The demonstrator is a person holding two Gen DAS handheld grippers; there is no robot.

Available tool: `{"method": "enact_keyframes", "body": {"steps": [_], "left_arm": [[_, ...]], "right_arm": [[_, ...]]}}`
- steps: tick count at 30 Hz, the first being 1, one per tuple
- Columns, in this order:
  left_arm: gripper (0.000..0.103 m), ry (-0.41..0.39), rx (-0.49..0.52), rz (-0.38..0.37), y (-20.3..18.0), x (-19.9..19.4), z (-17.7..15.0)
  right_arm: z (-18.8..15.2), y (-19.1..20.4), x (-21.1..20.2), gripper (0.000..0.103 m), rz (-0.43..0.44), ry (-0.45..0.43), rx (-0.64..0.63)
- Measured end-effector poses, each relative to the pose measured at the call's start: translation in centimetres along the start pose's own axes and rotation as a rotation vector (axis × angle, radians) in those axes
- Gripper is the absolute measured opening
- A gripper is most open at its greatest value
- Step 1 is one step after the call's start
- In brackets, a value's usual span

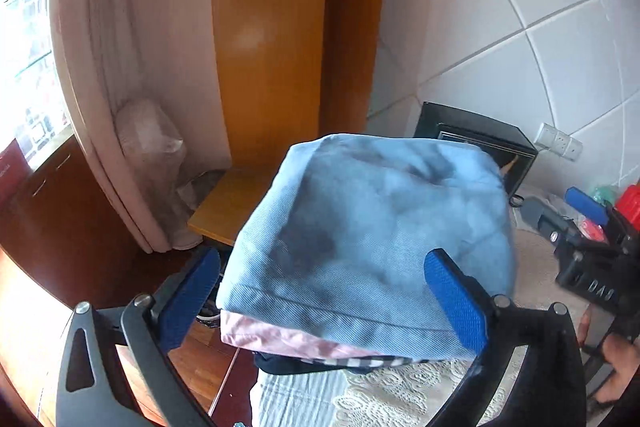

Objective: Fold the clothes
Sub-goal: 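Open both tools and release the trousers on top of the stack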

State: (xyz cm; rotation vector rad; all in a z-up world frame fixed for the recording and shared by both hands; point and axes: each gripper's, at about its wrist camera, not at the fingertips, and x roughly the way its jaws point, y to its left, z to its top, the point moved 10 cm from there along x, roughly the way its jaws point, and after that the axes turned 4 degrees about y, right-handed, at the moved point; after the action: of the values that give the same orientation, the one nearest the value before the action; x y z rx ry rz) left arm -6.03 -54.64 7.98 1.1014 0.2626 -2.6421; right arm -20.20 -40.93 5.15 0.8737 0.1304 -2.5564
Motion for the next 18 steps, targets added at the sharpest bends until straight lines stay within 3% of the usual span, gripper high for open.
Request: {"method": "enact_keyframes", "body": {"steps": [2,8,18], "left_arm": [[0.103,0.000,0.017,-0.037,-1.2,-0.6,-0.6],[0.103,0.109,0.045,-0.068,-3.6,-0.3,-3.3],[0.103,0.115,0.061,-0.064,-3.6,-1.2,-4.1]], "right_arm": [[-1.6,0.5,-1.7,0.103,-0.033,0.002,-0.015],[-5.5,1.5,-4.9,0.103,-0.058,0.030,-0.035],[-6.8,0.5,-6.7,0.103,-0.084,0.081,0.047]]}}
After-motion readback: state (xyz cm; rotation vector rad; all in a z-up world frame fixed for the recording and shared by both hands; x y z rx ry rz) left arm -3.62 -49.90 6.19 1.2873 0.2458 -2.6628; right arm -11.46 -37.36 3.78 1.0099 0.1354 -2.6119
